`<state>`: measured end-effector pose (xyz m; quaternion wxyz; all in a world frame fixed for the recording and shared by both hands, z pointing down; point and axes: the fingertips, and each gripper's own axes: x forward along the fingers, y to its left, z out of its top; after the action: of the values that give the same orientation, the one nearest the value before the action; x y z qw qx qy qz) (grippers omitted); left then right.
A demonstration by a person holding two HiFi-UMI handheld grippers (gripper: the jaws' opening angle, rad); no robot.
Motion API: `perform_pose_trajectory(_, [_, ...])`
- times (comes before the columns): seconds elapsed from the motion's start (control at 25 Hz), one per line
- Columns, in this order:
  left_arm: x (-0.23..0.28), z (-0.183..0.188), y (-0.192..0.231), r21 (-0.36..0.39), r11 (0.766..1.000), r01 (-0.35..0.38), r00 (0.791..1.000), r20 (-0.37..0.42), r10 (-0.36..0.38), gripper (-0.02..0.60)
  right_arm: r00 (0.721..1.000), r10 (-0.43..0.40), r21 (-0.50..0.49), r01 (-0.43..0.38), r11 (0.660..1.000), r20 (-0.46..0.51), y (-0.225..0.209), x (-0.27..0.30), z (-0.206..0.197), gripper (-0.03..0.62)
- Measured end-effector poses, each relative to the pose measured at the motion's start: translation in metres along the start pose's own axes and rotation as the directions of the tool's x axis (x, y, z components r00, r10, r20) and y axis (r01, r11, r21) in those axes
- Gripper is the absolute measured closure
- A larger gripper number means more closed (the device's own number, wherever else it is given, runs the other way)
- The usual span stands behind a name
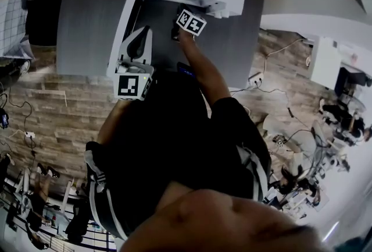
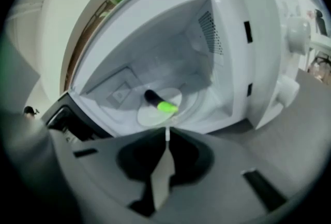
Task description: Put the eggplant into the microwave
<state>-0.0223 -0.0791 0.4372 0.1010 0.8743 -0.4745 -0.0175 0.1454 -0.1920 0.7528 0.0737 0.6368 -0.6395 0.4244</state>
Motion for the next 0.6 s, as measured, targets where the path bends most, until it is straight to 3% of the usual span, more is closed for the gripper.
perform_pose_trajectory(0.6, [-0.022, -0.004, -0.026, 0.038, 0.999, 0.012, 1.0, 0.018, -0.013, 0.546, 0.999, 0.03, -0.012, -0.03, 0.999, -0.026, -0.008, -0.063, -0.019, 0.556])
